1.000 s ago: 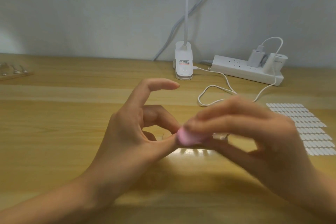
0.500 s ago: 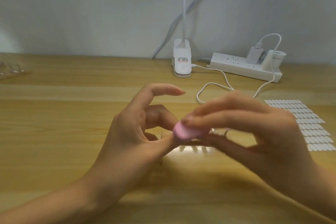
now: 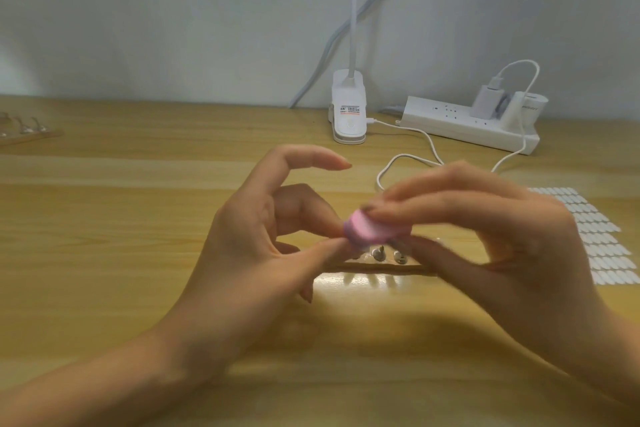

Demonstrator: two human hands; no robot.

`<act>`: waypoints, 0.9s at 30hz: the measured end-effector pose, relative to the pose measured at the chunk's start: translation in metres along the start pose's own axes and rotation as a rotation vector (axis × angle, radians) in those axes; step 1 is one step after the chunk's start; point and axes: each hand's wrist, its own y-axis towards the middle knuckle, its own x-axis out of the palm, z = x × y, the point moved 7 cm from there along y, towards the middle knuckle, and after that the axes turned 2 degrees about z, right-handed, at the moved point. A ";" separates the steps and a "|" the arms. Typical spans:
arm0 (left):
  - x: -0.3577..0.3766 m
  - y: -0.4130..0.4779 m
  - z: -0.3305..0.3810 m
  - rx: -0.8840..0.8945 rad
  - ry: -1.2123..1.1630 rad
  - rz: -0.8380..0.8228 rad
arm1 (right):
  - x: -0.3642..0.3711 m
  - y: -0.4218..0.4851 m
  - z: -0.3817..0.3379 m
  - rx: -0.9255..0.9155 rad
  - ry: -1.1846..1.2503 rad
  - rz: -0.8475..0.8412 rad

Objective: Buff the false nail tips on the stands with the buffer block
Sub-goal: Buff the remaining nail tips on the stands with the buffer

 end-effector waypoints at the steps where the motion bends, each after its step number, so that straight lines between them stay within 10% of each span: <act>1: 0.000 0.000 -0.001 -0.005 -0.013 -0.001 | 0.001 0.000 0.000 -0.011 -0.006 -0.008; 15: -0.013 0.012 -0.018 -0.080 -0.108 0.047 | -0.032 -0.002 0.054 0.202 0.053 0.126; 27: 0.009 0.018 -0.028 -0.090 0.406 -0.240 | -0.042 0.007 0.049 0.150 0.123 0.147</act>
